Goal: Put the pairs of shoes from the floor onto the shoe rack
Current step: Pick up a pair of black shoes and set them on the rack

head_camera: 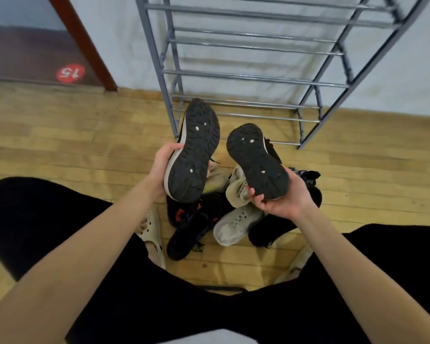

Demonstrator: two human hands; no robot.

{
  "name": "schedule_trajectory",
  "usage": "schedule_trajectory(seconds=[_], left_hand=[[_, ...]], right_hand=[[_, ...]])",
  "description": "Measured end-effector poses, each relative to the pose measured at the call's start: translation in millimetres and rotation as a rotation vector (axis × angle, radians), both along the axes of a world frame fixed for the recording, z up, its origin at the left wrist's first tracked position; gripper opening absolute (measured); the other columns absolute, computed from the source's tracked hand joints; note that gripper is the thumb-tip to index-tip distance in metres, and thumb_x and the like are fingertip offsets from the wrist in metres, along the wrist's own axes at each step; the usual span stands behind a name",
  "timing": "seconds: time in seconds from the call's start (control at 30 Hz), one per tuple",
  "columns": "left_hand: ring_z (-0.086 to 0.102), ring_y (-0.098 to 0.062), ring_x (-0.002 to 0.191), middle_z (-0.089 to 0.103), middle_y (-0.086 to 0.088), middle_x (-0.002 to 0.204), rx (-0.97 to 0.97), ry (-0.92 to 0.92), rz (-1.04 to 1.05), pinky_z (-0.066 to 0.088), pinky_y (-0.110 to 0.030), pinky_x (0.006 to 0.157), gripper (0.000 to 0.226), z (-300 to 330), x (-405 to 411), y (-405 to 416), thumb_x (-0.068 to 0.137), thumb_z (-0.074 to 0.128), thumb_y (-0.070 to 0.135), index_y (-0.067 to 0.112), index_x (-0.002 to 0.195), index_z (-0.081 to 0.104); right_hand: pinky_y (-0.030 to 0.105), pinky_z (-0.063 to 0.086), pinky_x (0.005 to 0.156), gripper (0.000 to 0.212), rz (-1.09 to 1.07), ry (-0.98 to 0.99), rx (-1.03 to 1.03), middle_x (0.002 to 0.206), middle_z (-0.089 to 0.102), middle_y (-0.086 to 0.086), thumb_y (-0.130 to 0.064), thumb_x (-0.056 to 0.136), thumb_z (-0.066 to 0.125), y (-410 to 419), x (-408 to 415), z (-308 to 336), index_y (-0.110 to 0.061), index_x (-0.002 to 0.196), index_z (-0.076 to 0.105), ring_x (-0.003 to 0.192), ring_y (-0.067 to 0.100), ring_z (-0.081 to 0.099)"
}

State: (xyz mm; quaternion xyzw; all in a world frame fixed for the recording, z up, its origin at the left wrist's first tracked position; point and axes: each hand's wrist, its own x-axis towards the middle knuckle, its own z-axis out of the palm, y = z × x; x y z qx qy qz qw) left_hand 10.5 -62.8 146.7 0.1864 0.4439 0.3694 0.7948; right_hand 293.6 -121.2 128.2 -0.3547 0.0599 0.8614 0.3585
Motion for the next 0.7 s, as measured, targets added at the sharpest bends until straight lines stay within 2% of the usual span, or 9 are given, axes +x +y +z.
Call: schedule_trajectory(seconds=[0.13, 0.23, 0.33, 0.4, 0.43, 0.5, 0.57, 0.63, 0.7], left_hand=[[0.065, -0.037, 0.090, 0.067, -0.026, 0.103, 0.032, 0.043, -0.024, 0.049, -0.044, 0.087, 0.052, 16, 2, -7, 0.089, 0.039, 0.034, -0.004, 0.098, 0.074], [0.062, -0.038, 0.095, 0.062, -0.029, 0.111, 0.066, 0.064, -0.051, 0.048, -0.043, 0.088, 0.054, 21, 3, -14, 0.086, 0.045, 0.035, -0.005, 0.115, 0.065], [0.060, -0.038, 0.094, 0.061, -0.029, 0.107, 0.077, 0.122, -0.073, 0.048, -0.043, 0.084, 0.054, 21, 8, -18, 0.084, 0.048, 0.037, -0.004, 0.116, 0.063], [0.061, -0.035, 0.088, 0.061, -0.026, 0.102, 0.071, 0.132, -0.127, 0.049, -0.041, 0.079, 0.055, 20, 12, -15, 0.081, 0.049, 0.037, -0.003, 0.117, 0.060], [0.061, -0.033, 0.084, 0.062, -0.023, 0.098, 0.062, 0.142, -0.169, 0.050, -0.039, 0.076, 0.054, 20, 15, -13, 0.080, 0.050, 0.037, -0.002, 0.116, 0.060], [0.062, -0.027, 0.075, 0.064, -0.014, 0.087, 0.022, 0.212, -0.244, 0.051, -0.032, 0.067, 0.044, 17, 24, -9, 0.081, 0.052, 0.037, 0.003, 0.107, 0.062], [0.063, -0.023, 0.076, 0.066, -0.008, 0.088, 0.007, 0.421, -0.288, 0.053, -0.030, 0.067, 0.045, 6, 36, -2, 0.081, 0.059, 0.043, 0.007, 0.107, 0.063], [0.063, -0.023, 0.094, 0.065, -0.004, 0.105, 0.040, 0.734, -0.276, 0.053, -0.034, 0.080, 0.062, -12, 50, 8, 0.072, 0.071, 0.049, 0.012, 0.120, 0.059], [0.058, -0.019, 0.100, 0.062, 0.002, 0.111, 0.136, 0.964, -0.264, 0.049, -0.032, 0.080, 0.060, -26, 64, 18, 0.068, 0.074, 0.048, 0.018, 0.120, 0.060]], right_hand=[[0.031, 0.044, 0.060, 0.050, -0.019, 0.027, 0.042, 0.108, 0.060, 0.011, -0.050, 0.087, 0.043, -13, 0, 12, -0.013, 0.118, 0.058, 0.083, 0.031, 0.055], [0.028, 0.043, 0.061, 0.050, -0.046, -0.035, 0.027, 0.105, 0.062, 0.012, -0.048, 0.085, 0.043, -23, -2, 22, -0.011, 0.113, 0.061, 0.081, 0.030, 0.056], [0.028, 0.044, 0.065, 0.048, -0.029, -0.168, 0.035, 0.105, 0.062, 0.011, -0.048, 0.081, 0.049, -23, 0, 32, -0.013, 0.110, 0.062, 0.083, 0.029, 0.057], [0.030, 0.047, 0.075, 0.045, 0.010, -0.426, 0.020, 0.102, 0.063, 0.009, -0.051, 0.079, 0.055, -13, -2, 37, -0.013, 0.103, 0.064, 0.087, 0.027, 0.057], [0.032, 0.049, 0.084, 0.044, 0.042, -0.644, 0.006, 0.104, 0.062, 0.009, -0.052, 0.081, 0.057, -3, -1, 35, -0.014, 0.103, 0.062, 0.091, 0.026, 0.057], [0.039, 0.049, 0.093, 0.056, 0.155, -1.112, -0.021, 0.120, 0.057, 0.010, -0.055, 0.081, 0.060, 15, 1, 28, -0.015, 0.119, 0.054, 0.104, 0.027, 0.055], [0.041, 0.047, 0.093, 0.072, 0.221, -1.380, -0.004, 0.134, 0.048, 0.012, -0.056, 0.081, 0.062, 32, 6, 16, -0.012, 0.135, 0.044, 0.119, 0.033, 0.047], [0.040, 0.042, 0.090, 0.071, 0.282, -1.487, 0.061, 0.134, 0.048, 0.015, -0.056, 0.084, 0.059, 44, 14, 7, -0.009, 0.135, 0.044, 0.122, 0.036, 0.045], [0.046, 0.037, 0.097, 0.064, 0.432, -1.703, 0.113, 0.134, 0.043, 0.018, -0.058, 0.085, 0.055, 55, 25, -3, -0.015, 0.132, 0.048, 0.123, 0.044, 0.041]])
